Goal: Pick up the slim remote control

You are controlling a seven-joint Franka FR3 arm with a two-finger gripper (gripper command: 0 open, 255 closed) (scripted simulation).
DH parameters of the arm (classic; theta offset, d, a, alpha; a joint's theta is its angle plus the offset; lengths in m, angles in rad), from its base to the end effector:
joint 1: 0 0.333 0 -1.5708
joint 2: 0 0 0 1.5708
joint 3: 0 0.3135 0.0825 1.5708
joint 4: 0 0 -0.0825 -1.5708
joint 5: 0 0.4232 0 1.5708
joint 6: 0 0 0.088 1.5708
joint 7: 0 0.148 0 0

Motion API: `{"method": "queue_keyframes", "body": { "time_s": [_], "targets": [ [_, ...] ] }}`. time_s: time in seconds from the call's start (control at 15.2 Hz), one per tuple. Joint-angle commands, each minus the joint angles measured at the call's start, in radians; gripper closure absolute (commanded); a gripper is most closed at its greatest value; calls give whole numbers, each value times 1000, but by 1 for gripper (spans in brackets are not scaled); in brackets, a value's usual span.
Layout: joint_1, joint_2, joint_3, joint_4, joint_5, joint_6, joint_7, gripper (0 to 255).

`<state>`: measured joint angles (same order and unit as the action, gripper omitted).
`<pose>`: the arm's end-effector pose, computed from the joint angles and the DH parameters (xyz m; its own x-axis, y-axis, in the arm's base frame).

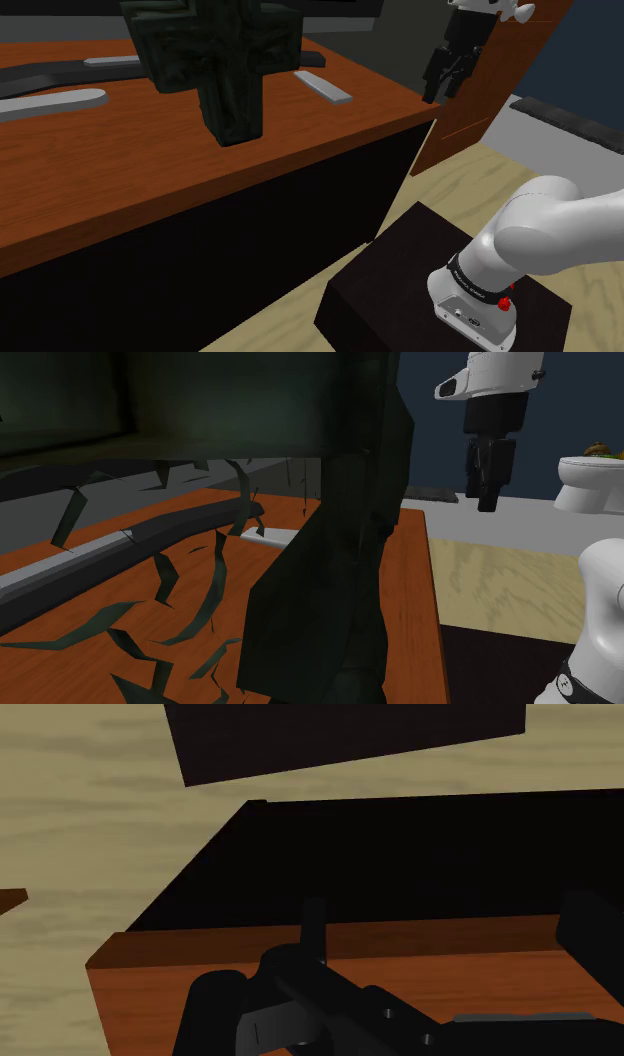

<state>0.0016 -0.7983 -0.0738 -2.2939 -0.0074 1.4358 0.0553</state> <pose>0.3271 -0.0301 0.5711 0.9927 -0.1027 -0.0635 -0.1055 -0.9935 -0.0420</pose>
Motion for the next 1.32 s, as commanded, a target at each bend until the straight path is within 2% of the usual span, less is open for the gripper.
{"method": "queue_keyframes", "body": {
  "time_s": [0.0, 0.66, 1.25],
  "targets": [
    [0, 0, 0, 0, 0, 0, 0, 0],
    [27, 359, 50, 209, 22, 173, 59, 0],
    [44, 697, 84, 511, 13, 228, 110, 0]
  ]
}}
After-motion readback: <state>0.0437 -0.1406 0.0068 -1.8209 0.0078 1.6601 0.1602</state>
